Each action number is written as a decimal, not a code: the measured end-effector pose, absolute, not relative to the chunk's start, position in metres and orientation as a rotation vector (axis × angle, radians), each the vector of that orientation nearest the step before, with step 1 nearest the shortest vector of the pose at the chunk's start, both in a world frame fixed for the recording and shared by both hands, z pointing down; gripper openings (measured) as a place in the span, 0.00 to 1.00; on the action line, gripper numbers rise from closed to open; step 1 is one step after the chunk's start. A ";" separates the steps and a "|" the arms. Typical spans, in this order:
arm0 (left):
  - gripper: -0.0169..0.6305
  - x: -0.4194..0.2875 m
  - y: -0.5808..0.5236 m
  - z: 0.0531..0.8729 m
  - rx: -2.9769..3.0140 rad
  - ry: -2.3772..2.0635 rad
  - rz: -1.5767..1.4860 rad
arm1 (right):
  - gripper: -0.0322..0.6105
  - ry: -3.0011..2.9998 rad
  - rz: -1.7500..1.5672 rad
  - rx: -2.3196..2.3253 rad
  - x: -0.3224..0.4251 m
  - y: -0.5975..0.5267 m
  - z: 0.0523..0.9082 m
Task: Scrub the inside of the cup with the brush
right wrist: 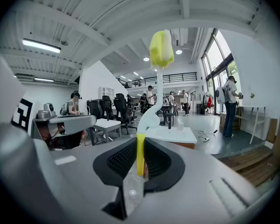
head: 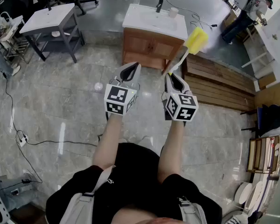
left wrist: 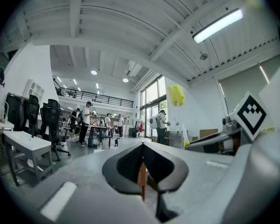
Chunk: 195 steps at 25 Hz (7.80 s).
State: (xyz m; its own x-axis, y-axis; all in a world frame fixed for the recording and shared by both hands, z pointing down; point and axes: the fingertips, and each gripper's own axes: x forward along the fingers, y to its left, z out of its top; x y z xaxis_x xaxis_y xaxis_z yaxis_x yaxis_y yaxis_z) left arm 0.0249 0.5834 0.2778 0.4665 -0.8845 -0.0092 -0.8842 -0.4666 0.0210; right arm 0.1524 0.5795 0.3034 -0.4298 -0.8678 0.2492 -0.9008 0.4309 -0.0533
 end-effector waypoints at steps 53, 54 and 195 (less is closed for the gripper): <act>0.01 0.030 0.278 0.285 2.504 -1.884 -0.234 | 0.13 -2.593 0.282 1.396 0.202 0.254 0.306; 0.01 0.032 0.275 0.283 2.506 -1.892 -0.236 | 0.13 -2.595 0.278 1.402 0.206 0.251 0.304; 0.44 -0.099 -0.384 0.534 2.566 -1.709 0.305 | 0.13 -2.526 0.471 1.193 0.127 -0.232 0.459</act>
State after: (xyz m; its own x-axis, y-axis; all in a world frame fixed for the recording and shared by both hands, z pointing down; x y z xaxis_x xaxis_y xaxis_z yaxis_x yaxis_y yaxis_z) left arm -0.0988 -0.3838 0.5337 0.3726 -0.9090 0.1870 -0.9175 -0.3910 -0.0724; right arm 0.1269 -0.2315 0.4588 -0.6067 -0.6825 0.4077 -0.7835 0.5999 -0.1616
